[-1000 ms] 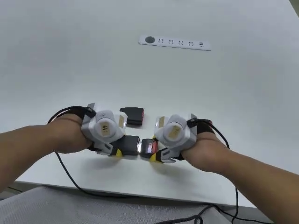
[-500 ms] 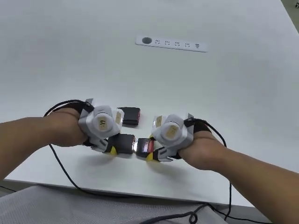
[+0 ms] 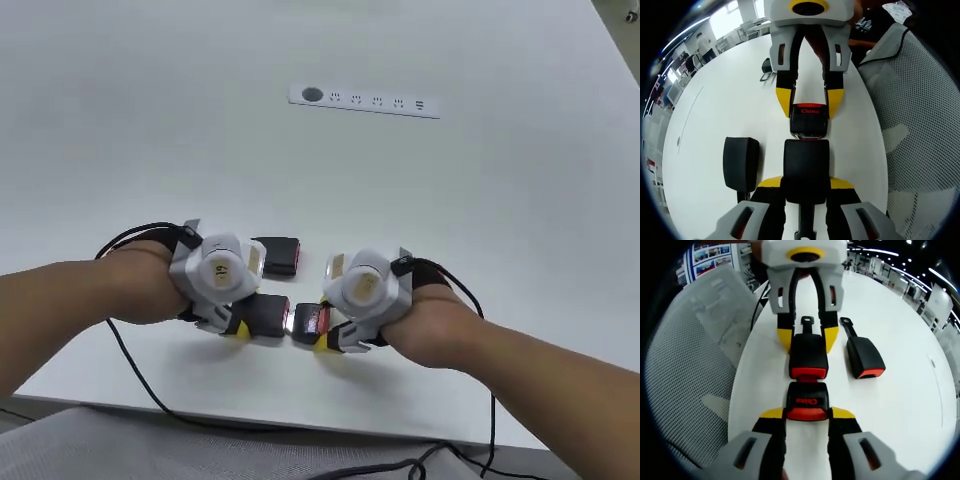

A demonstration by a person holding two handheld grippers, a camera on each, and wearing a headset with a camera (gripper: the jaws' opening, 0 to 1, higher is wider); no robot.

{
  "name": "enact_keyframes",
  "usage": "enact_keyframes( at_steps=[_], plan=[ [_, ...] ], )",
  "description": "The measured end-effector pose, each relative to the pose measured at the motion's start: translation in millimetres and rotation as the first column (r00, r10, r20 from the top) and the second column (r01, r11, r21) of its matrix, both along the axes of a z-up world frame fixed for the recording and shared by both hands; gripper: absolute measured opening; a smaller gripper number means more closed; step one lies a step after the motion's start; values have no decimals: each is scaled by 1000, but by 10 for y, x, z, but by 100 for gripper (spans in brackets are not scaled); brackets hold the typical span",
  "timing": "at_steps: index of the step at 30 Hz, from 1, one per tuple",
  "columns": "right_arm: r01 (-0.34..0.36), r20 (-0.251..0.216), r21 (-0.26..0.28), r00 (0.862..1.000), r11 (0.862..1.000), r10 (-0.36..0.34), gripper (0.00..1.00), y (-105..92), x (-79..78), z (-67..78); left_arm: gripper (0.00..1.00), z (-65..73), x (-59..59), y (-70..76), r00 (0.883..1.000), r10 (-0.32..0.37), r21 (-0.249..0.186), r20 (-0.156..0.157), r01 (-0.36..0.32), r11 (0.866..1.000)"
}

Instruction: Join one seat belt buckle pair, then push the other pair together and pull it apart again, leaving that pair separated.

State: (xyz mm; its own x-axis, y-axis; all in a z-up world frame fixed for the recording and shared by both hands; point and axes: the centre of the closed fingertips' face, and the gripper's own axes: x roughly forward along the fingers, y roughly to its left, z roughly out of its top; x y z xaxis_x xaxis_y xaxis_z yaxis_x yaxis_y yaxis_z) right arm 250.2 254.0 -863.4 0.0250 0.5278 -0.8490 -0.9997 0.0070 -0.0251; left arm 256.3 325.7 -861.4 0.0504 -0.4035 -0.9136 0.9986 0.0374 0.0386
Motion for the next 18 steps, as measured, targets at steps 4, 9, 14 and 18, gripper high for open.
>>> enact_keyframes(
  at_steps=[4, 9, 14, 18],
  plan=[
    [0, -1, -9, 1000, 1000, 0, 29, -1, 5, -4, 30, -3, 0, -4, 1000, -1, 9, 1, 1, 1000],
    [5, -7, -1, 1000, 1000, -5, 30, 0, 3, -6, 31, -5, 6, -3, 1000, 11, 1, 1, -11, 1000],
    [-6, -13, 17, 1000, 1000, 6, 32, 2, -2, -7, 32, -9, -5, -15, 1000, 8, 11, -3, -8, 1000],
    [-17, -1, 12, 1000, 1000, 17, 32, 7, -6, -5, 33, -9, -10, -23, 1000, 8, 26, 4, -8, 1000]
  ],
)
